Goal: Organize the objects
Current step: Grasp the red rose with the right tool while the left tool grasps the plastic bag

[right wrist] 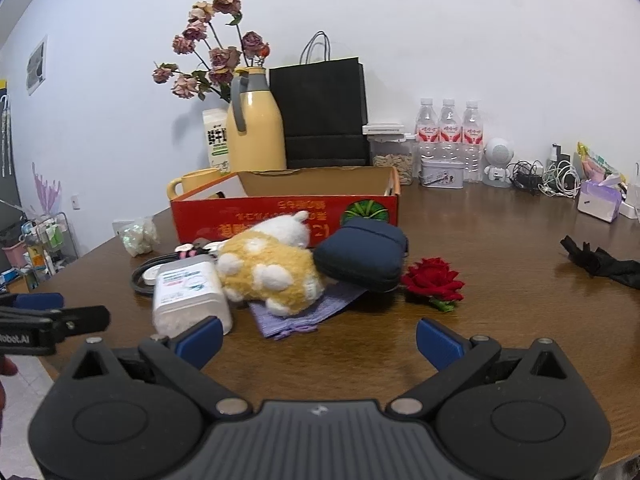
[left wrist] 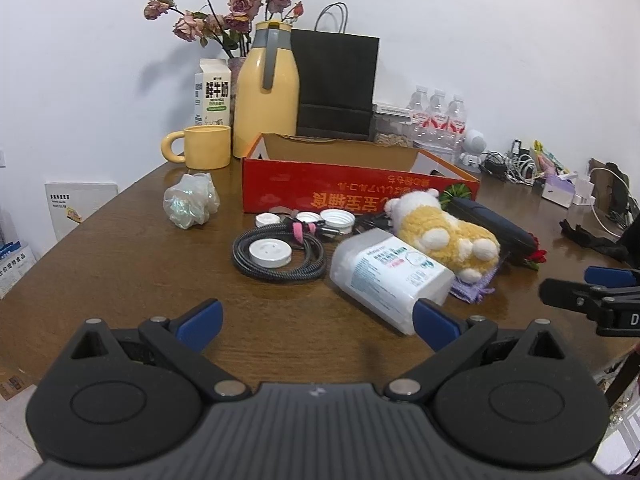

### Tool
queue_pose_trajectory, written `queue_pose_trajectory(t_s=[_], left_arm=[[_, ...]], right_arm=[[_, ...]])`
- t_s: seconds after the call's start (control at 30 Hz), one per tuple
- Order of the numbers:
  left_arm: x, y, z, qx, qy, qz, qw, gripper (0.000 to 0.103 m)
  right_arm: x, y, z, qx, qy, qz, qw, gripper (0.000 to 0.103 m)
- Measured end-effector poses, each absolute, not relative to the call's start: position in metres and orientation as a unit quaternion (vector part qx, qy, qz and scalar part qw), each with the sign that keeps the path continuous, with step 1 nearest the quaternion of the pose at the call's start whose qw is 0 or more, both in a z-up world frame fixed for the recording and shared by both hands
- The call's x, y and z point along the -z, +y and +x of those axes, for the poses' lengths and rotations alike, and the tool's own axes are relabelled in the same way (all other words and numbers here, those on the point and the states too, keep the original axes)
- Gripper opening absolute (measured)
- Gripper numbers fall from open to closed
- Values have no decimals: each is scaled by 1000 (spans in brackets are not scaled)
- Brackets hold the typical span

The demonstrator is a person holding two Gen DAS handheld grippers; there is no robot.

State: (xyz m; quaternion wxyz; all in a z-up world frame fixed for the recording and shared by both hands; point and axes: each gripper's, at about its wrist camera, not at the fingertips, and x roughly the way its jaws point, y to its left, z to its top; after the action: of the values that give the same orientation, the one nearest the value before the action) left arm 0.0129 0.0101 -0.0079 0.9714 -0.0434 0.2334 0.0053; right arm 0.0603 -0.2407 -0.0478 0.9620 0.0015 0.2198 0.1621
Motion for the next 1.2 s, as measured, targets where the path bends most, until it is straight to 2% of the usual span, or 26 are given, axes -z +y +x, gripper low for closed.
queue_pose_trajectory(t_s=[0.43, 0.63, 0.73, 0.9, 0.93, 1.07, 1.13, 1.2], left_arm=[[0, 28, 56, -62, 238, -47, 968, 103], [-4, 43, 77, -100, 243, -50, 964, 103], [-7, 52, 86, -116, 244, -53, 961, 103], [-9, 62, 97, -131, 245, -54, 959, 103], [-9, 64, 99, -133, 246, -54, 959, 103], [-7, 72, 107, -136, 250, -58, 957, 103], [-7, 77, 112, -137, 251, -59, 956, 103], [-8, 82, 119, -138, 254, -59, 955, 103]], right_arm=[[49, -282, 122, -138, 246, -39, 959, 103], [53, -293, 167, -166, 274, -68, 945, 98], [56, -294, 184, -183, 287, -79, 937, 85], [60, -295, 199, -209, 298, -91, 927, 79], [61, -295, 202, -211, 301, -91, 925, 76], [66, -295, 214, -216, 314, -80, 921, 47], [67, -296, 214, -217, 313, -71, 922, 39], [67, -298, 215, -210, 311, -66, 925, 37]])
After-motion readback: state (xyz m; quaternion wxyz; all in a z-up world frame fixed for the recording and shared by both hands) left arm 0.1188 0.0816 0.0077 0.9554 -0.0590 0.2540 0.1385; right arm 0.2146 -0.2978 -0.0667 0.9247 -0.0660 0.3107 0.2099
